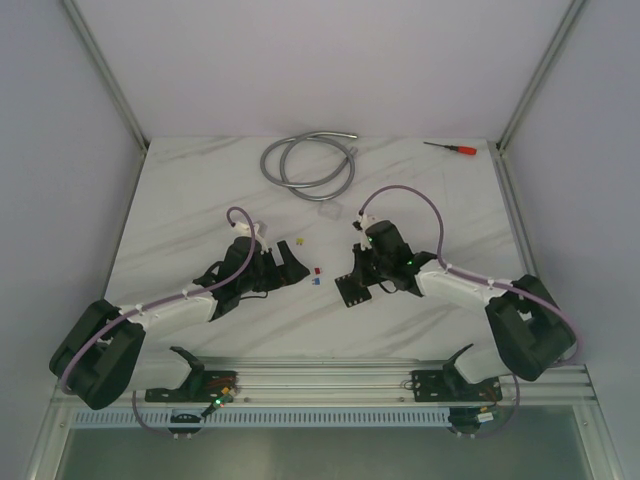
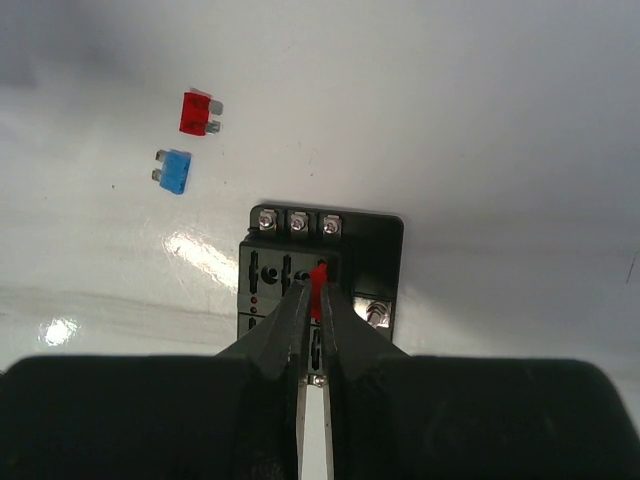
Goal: Snap on the fuse box
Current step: Install the fuse at the fuse box base.
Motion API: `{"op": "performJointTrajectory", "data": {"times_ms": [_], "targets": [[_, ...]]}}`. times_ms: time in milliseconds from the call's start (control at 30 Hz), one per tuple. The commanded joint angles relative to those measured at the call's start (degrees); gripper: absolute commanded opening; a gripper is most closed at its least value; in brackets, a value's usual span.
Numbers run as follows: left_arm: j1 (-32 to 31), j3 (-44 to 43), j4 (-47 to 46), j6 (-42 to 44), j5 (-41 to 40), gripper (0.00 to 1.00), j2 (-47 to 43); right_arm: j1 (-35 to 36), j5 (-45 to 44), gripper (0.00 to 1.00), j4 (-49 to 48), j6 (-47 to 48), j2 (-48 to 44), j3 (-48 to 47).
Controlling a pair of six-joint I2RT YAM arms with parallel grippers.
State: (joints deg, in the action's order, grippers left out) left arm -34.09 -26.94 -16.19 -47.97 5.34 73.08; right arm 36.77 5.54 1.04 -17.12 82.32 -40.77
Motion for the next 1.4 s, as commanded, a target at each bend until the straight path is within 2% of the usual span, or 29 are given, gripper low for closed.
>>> {"op": "performJointTrajectory", "data": {"times_ms": [0, 833, 1067, 1233, 1367], "targets": [[0.3, -1.4, 0.9, -0.1, 0.6, 1.00, -0.2, -0.4, -1.2, 0.11, 4.9, 0.9, 0.3, 2.7], [0.4, -2.2, 1.0, 0.0, 1.1, 1.00, 0.9, 3.0, -5.6, 0.18, 11.0, 2.8, 4.1, -3.8], [0.3, -2.2, 0.9, -0.1, 1.0, 1.00, 1.1, 3.7, -9.8, 0.18, 14.7, 1.2, 4.0, -6.5], [0.3, -1.9, 1.1, 0.0, 0.9, 1.00, 0.5, 3.7, -11.4, 0.27, 16.1, 0.8, 3.1, -6.2], [0.3, -1.8, 1.0, -0.1, 0.9, 1.00, 0.3, 3.6, -11.6, 0.29, 16.6, 0.6, 2.1, -6.8]]}}
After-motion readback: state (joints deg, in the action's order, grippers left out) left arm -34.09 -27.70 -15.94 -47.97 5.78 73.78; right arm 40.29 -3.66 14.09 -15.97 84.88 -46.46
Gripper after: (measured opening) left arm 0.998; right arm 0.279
